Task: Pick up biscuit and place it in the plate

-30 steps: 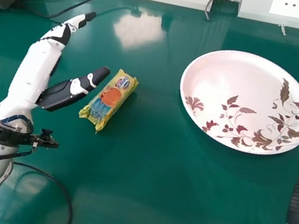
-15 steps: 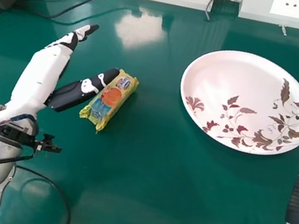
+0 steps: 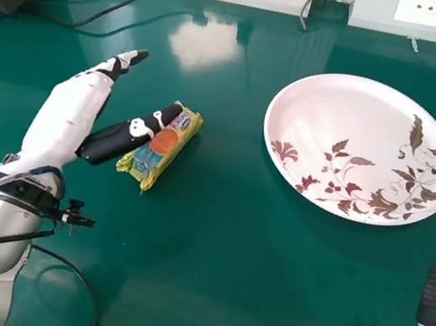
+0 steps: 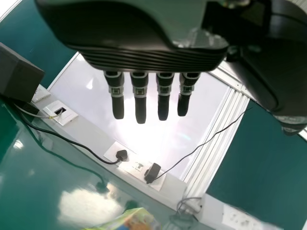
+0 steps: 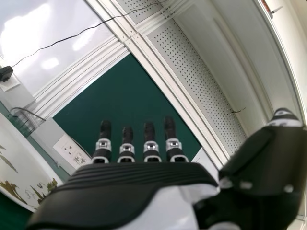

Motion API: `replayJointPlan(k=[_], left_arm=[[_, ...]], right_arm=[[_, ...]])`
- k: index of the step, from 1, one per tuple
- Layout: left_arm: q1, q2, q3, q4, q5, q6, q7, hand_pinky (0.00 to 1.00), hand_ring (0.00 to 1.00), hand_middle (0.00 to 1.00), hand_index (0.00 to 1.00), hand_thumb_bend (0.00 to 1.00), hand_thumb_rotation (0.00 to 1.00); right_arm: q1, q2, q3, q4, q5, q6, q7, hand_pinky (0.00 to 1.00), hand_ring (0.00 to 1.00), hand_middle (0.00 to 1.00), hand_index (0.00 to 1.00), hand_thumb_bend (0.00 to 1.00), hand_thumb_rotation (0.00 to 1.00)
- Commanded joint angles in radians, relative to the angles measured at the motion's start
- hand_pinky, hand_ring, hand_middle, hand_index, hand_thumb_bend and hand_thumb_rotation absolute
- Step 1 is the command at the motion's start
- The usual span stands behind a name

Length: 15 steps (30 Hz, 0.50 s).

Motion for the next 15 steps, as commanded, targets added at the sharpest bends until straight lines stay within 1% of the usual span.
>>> replayJointPlan(k=[1, 3, 7, 10, 12, 15], left_arm=[[-0.008, 0.019, -0.015, 0.008, 0.026, 0.021, -0.02, 0.89, 0.9, 0.95, 0.96, 1.0, 0.65], [-0.013, 0.033, -0.02, 0.012, 0.029, 0.027, -0.036, 0.88, 0.9, 0.95, 0.97, 1.0, 0.66], [-0.024, 0.058, -0.03, 0.02, 0.041, 0.045, -0.066, 0.87, 0.89, 0.96, 0.97, 1.0, 0.67], [-0.036, 0.072, -0.041, 0.025, 0.06, 0.068, -0.092, 0.88, 0.9, 0.96, 0.98, 1.0, 0.66], [-0.046, 0.076, -0.048, 0.028, 0.069, 0.088, -0.114, 0.89, 0.91, 0.97, 0.99, 1.0, 0.65], [-0.062, 0.083, -0.056, 0.04, 0.074, 0.108, -0.136, 0.89, 0.9, 0.97, 0.99, 1.0, 0.65]], right_arm=[[0.001, 0.052, 0.004, -0.009, 0.001, -0.015, -0.001, 0.9, 1.0, 1.0, 0.94, 1.0, 0.47], [0.002, 0.053, 0.006, -0.01, -0.001, -0.019, -0.001, 0.9, 1.0, 1.0, 0.95, 1.0, 0.46], [0.007, 0.056, 0.011, -0.016, -0.008, -0.026, -0.01, 0.88, 1.0, 1.0, 0.95, 1.0, 0.48], [0.011, 0.053, 0.018, -0.025, -0.004, -0.026, -0.011, 0.87, 1.0, 1.0, 0.94, 1.0, 0.47], [0.011, 0.051, 0.02, -0.027, -0.004, -0.026, -0.012, 0.87, 1.0, 1.0, 0.94, 1.0, 0.43], [0.011, 0.049, 0.022, -0.03, -0.002, -0.025, -0.014, 0.84, 1.0, 0.99, 0.93, 1.0, 0.41]])
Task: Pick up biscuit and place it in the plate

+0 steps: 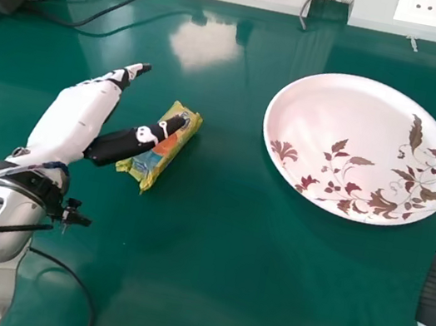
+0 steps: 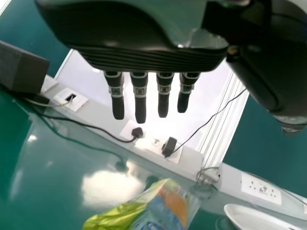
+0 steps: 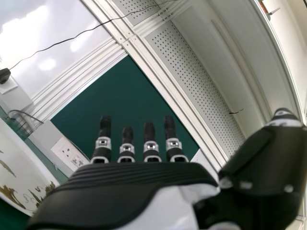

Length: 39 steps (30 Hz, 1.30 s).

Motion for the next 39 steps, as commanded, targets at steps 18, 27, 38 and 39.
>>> replayJointPlan(k=[18, 27, 38, 39], left_arm=[[-0.073, 0.015, -0.063, 0.1, 0.056, 0.08, -0.021, 0.89, 0.9, 0.95, 0.97, 1.0, 0.62], [-0.091, 0.016, -0.107, 0.121, 0.094, 0.131, -0.044, 0.9, 0.9, 0.95, 0.98, 1.0, 0.63], [-0.126, 0.032, -0.15, 0.142, 0.109, 0.17, -0.096, 0.86, 0.9, 0.96, 0.98, 1.0, 0.63], [-0.128, 0.033, -0.153, 0.144, 0.109, 0.171, -0.098, 0.87, 0.9, 0.96, 0.98, 1.0, 0.63]], right_arm=[[-0.001, 0.039, -0.008, 0.007, 0.015, -0.013, 0.01, 0.75, 0.96, 0.96, 0.9, 1.0, 0.4], [0.003, 0.037, -0.009, 0.003, 0.014, -0.011, 0.016, 0.74, 0.96, 0.97, 0.91, 1.0, 0.37], [0.006, 0.043, -0.015, 0.004, 0.013, -0.012, 0.017, 0.73, 0.95, 0.95, 0.89, 1.0, 0.32], [0.006, 0.044, -0.015, 0.002, 0.012, -0.012, 0.017, 0.72, 0.95, 0.95, 0.89, 1.0, 0.32]])
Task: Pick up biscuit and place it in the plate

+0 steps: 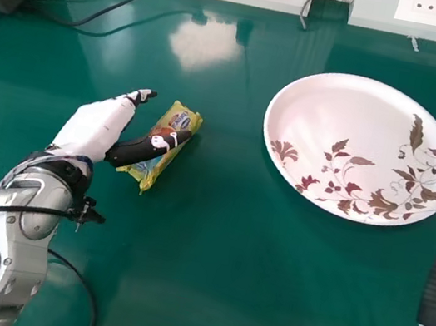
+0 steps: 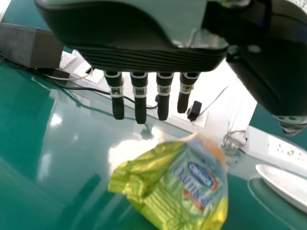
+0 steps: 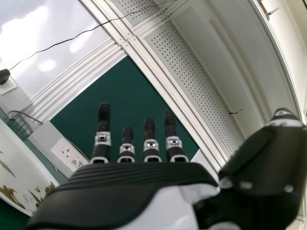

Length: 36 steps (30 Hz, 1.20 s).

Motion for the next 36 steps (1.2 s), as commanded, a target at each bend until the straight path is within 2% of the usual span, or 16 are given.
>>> replayJointPlan(k=[1, 7, 13, 19, 26, 31, 36], left_arm=[[-0.011, 0.009, -0.011, 0.014, 0.009, 0.006, -0.013, 0.89, 0.9, 0.97, 0.97, 1.0, 0.63], [-0.03, 0.01, -0.022, 0.037, 0.001, 0.021, -0.053, 0.93, 0.92, 0.96, 0.98, 1.0, 0.61], [-0.053, -0.002, -0.044, 0.061, 0.023, 0.064, -0.079, 0.87, 0.9, 0.96, 0.97, 1.0, 0.63], [-0.077, -0.027, -0.065, 0.115, 0.043, 0.106, -0.051, 0.9, 0.9, 0.98, 0.97, 1.0, 0.62], [-0.096, -0.043, -0.104, 0.157, 0.084, 0.135, -0.029, 0.89, 0.9, 0.99, 0.97, 1.0, 0.61], [-0.11, -0.051, -0.113, 0.174, 0.088, 0.156, -0.045, 0.89, 0.9, 0.99, 0.97, 1.0, 0.62], [-0.122, -0.039, -0.129, 0.189, 0.098, 0.159, -0.07, 0.86, 0.89, 0.99, 0.96, 1.0, 0.64]], right_arm=[[0.006, 0.044, -0.004, -0.005, 0.005, -0.01, -0.001, 0.71, 0.95, 0.95, 0.89, 1.0, 0.31], [0.008, 0.044, -0.006, -0.003, 0.014, -0.012, 0.009, 0.67, 0.93, 0.95, 0.88, 1.0, 0.29], [0.012, 0.043, -0.008, -0.005, 0.006, -0.016, 0.007, 0.66, 0.92, 0.94, 0.87, 1.0, 0.26], [0.013, 0.041, -0.012, -0.002, 0.015, -0.011, 0.011, 0.63, 0.89, 0.93, 0.87, 1.0, 0.24], [0.01, 0.038, -0.017, 0.001, 0.02, -0.008, 0.013, 0.57, 0.83, 0.91, 0.87, 1.0, 0.28], [0.011, 0.038, -0.018, -0.005, 0.019, -0.006, 0.008, 0.55, 0.82, 0.91, 0.87, 0.98, 0.27], [0.011, 0.038, -0.02, -0.009, 0.003, -0.01, -0.001, 0.54, 0.81, 0.92, 0.87, 0.98, 0.27]])
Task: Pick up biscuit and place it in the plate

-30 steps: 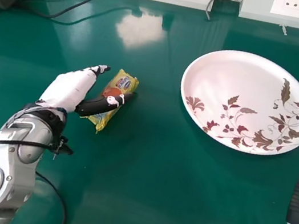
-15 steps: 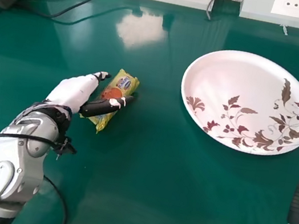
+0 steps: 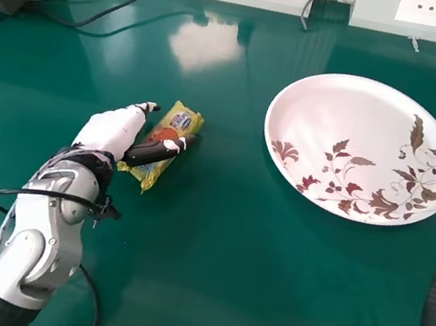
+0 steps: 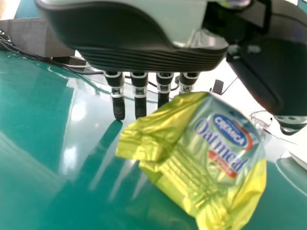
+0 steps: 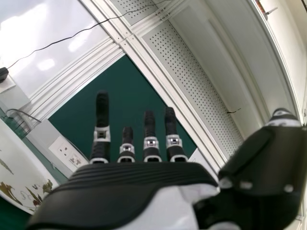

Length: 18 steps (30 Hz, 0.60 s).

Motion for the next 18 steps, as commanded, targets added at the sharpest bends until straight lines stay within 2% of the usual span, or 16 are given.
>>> replayJointPlan(k=[1, 6, 13, 18], left_arm=[[0.002, 0.013, -0.023, 0.026, 0.007, 0.011, -0.046, 0.85, 0.89, 1.0, 0.96, 1.0, 0.64], [-0.025, 0.05, -0.041, 0.038, 0.017, 0.013, -0.136, 0.85, 0.89, 0.99, 0.97, 1.0, 0.65], [-0.055, 0.097, -0.054, 0.049, 0.042, -0.009, -0.201, 0.89, 0.92, 0.98, 0.96, 1.0, 0.65], [-0.079, 0.127, -0.06, 0.068, 0.042, -0.03, -0.238, 0.89, 0.92, 0.98, 0.97, 1.0, 0.63]], right_arm=[[0.004, 0.037, -0.004, -0.011, -0.002, -0.008, -0.004, 0.54, 0.82, 0.92, 0.87, 0.97, 0.27], [0.006, 0.042, -0.001, -0.02, -0.012, -0.011, -0.016, 0.56, 0.84, 0.94, 0.86, 0.97, 0.26], [0.01, 0.045, 0.011, -0.028, -0.01, -0.009, -0.017, 0.57, 0.83, 0.93, 0.86, 0.96, 0.24], [0.005, 0.047, 0.008, -0.011, -0.008, -0.015, -0.01, 0.57, 0.82, 0.93, 0.86, 0.95, 0.23]])
